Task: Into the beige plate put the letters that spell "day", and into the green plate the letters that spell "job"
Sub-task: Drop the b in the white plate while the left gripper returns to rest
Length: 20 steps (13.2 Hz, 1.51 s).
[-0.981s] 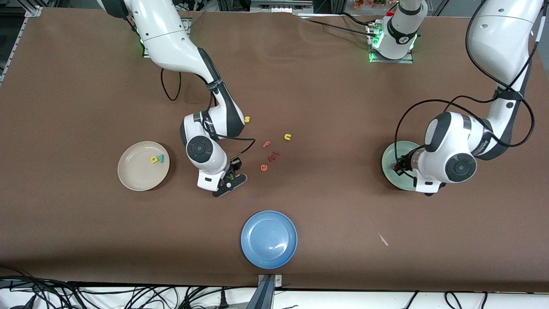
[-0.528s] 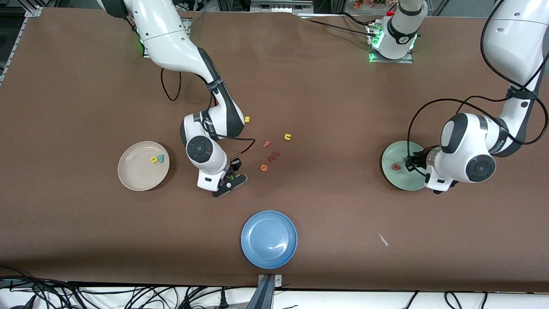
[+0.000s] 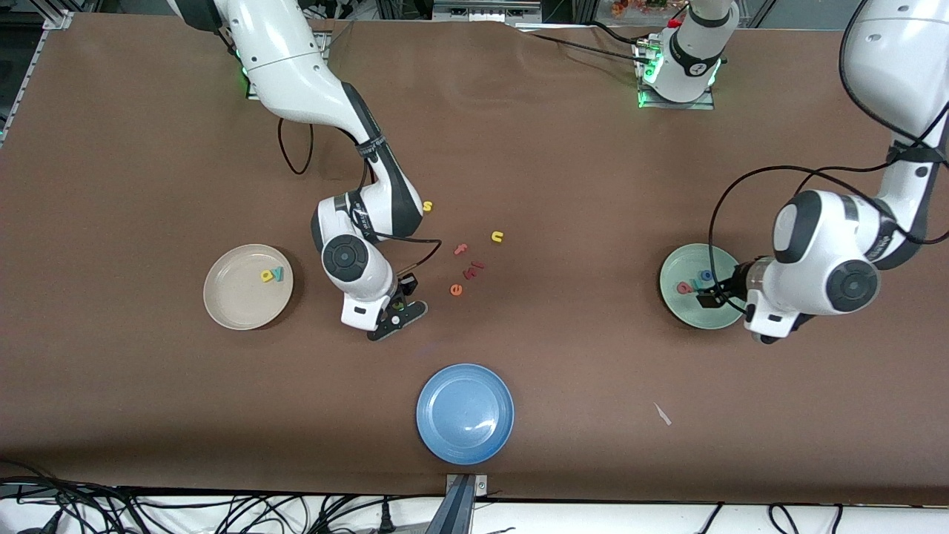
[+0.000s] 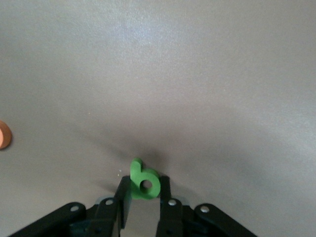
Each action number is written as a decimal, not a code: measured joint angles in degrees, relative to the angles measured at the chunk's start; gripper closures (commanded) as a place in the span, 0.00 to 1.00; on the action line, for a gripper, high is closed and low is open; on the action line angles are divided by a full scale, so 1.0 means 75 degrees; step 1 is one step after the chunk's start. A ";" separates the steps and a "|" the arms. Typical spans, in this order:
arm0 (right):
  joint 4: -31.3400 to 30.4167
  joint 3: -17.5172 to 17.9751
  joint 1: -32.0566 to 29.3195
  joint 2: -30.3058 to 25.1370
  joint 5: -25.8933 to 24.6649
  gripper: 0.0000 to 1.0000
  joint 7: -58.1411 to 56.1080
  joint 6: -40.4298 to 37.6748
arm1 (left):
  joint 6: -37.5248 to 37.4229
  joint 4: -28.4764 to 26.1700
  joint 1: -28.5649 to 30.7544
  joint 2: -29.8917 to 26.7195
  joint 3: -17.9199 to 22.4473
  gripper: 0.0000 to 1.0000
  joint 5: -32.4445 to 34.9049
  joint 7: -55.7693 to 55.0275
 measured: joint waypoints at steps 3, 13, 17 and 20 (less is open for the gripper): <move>0.0117 -0.0176 -0.0022 -0.0100 0.0057 0.87 0.0044 -0.0640 | -0.0754 0.1006 -0.0010 -0.0209 -0.0147 0.01 0.0000 0.1295; -0.2124 -0.1271 -0.0155 -0.1955 -0.0273 0.88 -0.0025 -0.0953 | -0.1727 0.2920 0.0005 -0.0982 -0.0198 0.00 0.0113 0.5350; -0.3581 -0.1871 -0.0152 -0.2569 -0.0379 0.87 -0.0643 0.0143 | -0.1956 0.2935 -0.0027 -0.1311 -0.0220 0.00 -0.0105 0.5462; -0.3893 -0.2540 -0.0174 -0.2724 -0.0379 0.07 -0.1510 0.0252 | -0.2048 0.2943 -0.0035 -0.1481 -0.0404 0.00 -0.0204 0.5477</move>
